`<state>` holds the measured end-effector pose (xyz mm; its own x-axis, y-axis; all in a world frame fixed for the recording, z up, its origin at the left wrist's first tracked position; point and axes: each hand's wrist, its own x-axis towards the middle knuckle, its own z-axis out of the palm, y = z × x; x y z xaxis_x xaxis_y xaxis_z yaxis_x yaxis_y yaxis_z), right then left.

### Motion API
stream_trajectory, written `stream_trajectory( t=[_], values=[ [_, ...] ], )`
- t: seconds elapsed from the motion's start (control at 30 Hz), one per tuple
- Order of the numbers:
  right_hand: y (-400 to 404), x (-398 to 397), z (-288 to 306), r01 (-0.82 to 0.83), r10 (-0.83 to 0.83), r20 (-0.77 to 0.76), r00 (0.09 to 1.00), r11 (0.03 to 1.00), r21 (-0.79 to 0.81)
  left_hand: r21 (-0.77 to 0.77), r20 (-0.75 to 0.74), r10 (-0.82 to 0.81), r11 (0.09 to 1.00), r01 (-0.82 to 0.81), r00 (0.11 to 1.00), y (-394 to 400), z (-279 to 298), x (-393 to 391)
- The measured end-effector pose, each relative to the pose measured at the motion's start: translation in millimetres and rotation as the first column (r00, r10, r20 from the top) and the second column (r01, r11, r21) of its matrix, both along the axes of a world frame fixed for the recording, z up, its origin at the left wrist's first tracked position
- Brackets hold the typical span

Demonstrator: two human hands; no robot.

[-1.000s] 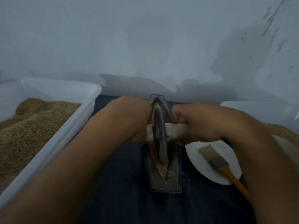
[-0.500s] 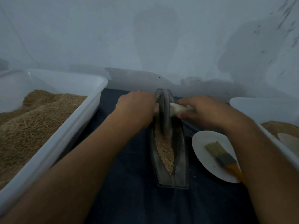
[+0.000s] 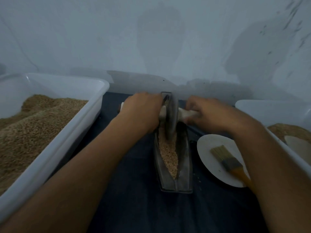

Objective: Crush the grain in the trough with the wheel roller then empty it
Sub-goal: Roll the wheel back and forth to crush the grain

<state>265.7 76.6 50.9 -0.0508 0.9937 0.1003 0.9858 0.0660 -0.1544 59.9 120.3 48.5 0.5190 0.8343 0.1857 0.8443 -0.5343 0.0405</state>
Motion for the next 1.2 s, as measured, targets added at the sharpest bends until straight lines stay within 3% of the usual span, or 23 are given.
stream_trajectory(
  t=[0.23, 0.47, 0.63, 0.87, 1.0, 1.2],
  values=[
    [-32.5, -19.3, 31.3, -0.039, 0.085, 0.211, 0.974, 0.977, -0.212, -0.120, -0.174, -0.066, 0.992, 0.045, 0.983, -41.6, 36.3, -5.1],
    [-45.5, -30.2, 40.7, -0.055, 0.110, 0.224, 0.968, 0.969, -0.240, -0.192, -0.314, -0.052, 0.981, -0.010, 0.948, -41.8, 46.6, -6.0],
    [-26.5, -22.1, 26.7, -0.027, 0.061, 0.196, 0.979, 0.985, -0.169, -0.122, -0.203, -0.057, 0.992, 0.033, 0.977, -17.6, 27.2, -6.9],
    [15.4, -3.9, -19.4, 0.028, -0.034, 0.067, 0.997, 0.995, 0.095, 0.044, 0.072, 0.060, 0.997, -0.063, 0.996, 9.5, -9.5, 3.0],
    [21.8, -7.2, -30.8, 0.027, -0.045, 0.067, 0.997, 0.967, 0.253, 0.107, 0.118, 0.048, 0.992, -0.061, 0.992, 14.6, -21.8, 4.6],
    [7.8, -15.4, -10.1, 0.002, -0.027, 0.120, 0.992, 0.978, 0.207, 0.030, 0.110, 0.072, 0.997, -0.076, 0.991, 15.2, -11.9, -2.3]
  ],
)
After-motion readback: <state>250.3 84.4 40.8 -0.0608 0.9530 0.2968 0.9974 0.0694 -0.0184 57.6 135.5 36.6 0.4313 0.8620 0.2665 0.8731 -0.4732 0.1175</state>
